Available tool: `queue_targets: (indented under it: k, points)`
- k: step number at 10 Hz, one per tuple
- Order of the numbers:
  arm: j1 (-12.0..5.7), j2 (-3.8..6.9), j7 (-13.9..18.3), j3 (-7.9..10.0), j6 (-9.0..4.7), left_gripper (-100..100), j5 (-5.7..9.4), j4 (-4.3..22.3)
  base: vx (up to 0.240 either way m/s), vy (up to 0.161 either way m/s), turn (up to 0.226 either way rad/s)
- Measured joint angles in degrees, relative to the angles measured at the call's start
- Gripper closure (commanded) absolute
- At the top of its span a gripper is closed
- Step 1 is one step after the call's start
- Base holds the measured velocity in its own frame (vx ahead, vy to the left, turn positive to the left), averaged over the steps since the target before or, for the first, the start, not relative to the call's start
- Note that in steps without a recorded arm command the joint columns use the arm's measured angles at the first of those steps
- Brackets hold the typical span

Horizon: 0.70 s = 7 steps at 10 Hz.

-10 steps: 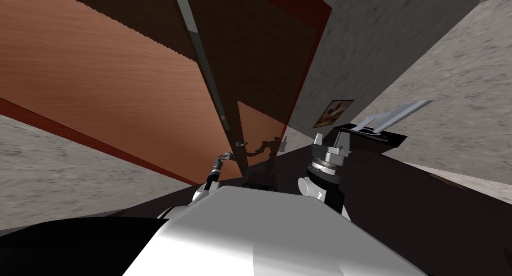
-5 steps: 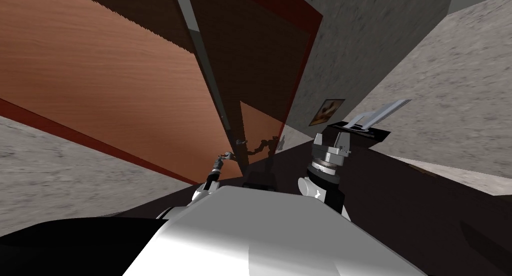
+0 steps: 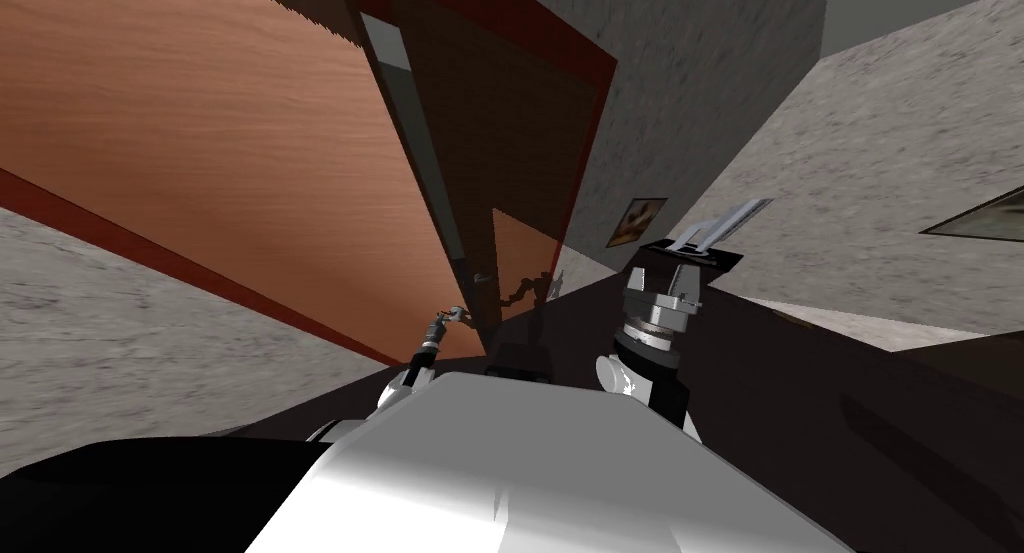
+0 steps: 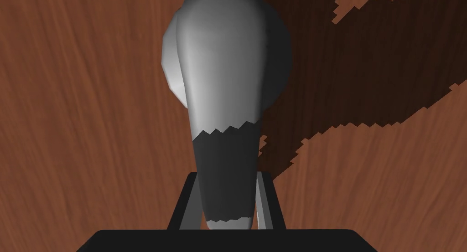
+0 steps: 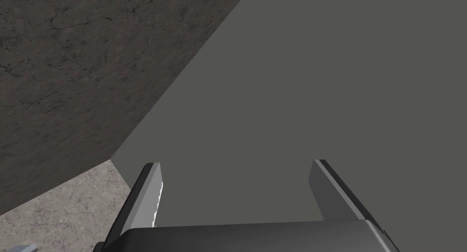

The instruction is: Pull the door open

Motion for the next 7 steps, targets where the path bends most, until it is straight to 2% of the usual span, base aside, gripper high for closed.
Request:
queue_targets:
  k: [2, 3, 4, 5, 6, 7]
  points:
    - [0.81, 0.41, 1.1, -1.17, -0.97, 100, -0.70, -0.5, -0.206, 0.034, -0.102]
    - [1.00, 0.78, 1.8, -1.78, -1.56, 100, -1.06, -0.4, -0.090, 0.025, -0.004]
    - [1.19, 0.82, 1.9, -1.85, -1.58, 100, -1.10, -0.2, -0.127, 0.036, -0.121]
    - [2.03, 1.32, 2.3, -2.04, -1.92, 100, -1.22, -0.6, -0.180, 0.042, -0.122]
    - [2.02, 1.80, 2.9, -2.33, -3.12, 100, -1.39, 0.2, -0.159, 0.037, -0.125]
    - [3.10, 2.21, 3.4, -2.65, -4.03, 100, -1.58, -0.4, -0.146, 0.028, -0.120]
